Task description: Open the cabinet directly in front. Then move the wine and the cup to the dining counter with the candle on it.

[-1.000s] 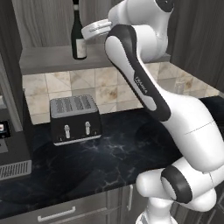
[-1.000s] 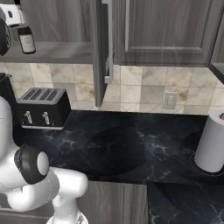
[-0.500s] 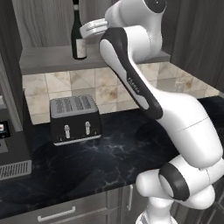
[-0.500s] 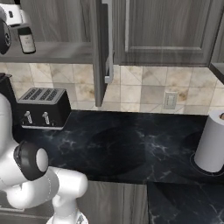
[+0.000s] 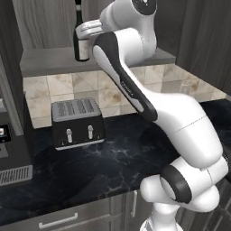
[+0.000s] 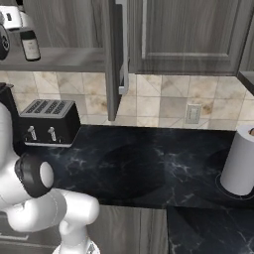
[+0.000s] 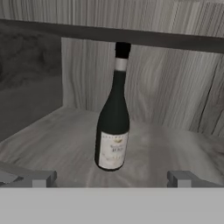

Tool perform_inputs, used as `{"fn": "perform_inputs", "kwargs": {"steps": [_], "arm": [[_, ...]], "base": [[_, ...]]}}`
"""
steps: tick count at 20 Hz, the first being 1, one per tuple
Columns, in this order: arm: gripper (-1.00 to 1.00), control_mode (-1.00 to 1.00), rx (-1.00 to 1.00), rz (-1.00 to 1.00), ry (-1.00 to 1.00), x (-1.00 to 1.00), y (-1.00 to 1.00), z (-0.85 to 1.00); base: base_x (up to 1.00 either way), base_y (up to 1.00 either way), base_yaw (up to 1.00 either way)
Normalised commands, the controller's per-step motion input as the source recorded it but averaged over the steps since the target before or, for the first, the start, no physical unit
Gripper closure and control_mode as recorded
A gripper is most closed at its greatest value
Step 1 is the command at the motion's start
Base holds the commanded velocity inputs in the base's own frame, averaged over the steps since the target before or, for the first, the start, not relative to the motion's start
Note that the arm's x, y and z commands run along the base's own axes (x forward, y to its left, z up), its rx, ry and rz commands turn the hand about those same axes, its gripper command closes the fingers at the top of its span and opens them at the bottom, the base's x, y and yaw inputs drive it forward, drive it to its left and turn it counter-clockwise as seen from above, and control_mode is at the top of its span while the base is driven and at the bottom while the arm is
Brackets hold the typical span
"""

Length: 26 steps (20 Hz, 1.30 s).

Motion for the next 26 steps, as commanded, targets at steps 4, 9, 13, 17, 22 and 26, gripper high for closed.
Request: {"fn": "perform_inputs", "kwargs": {"steps": [4,9,13,17,22,26], "arm": [[-1.0,-1.0,0.0,-0.04,0.0,0.44,0.09,0.0],[-1.0,-1.0,0.0,-0.05,0.0,0.54,0.11,0.0],[-1.0,-1.0,0.01,-0.08,0.0,0.58,0.24,0.0],[-1.0,-1.0,0.01,-0.08,0.0,0.5,0.3,0.0],[-1.0,-1.0,0.01,-0.04,0.0,0.31,0.22,0.0],[-1.0,-1.0,0.01,0.0,0.0,0.04,0.03,0.0]], "base": [[0.0,0.0,0.0],[0.0,0.0,0.0],[0.0,0.0,0.0],[0.0,0.0,0.0],[0.0,0.0,0.0],[0.0,0.0,0.0]]}}
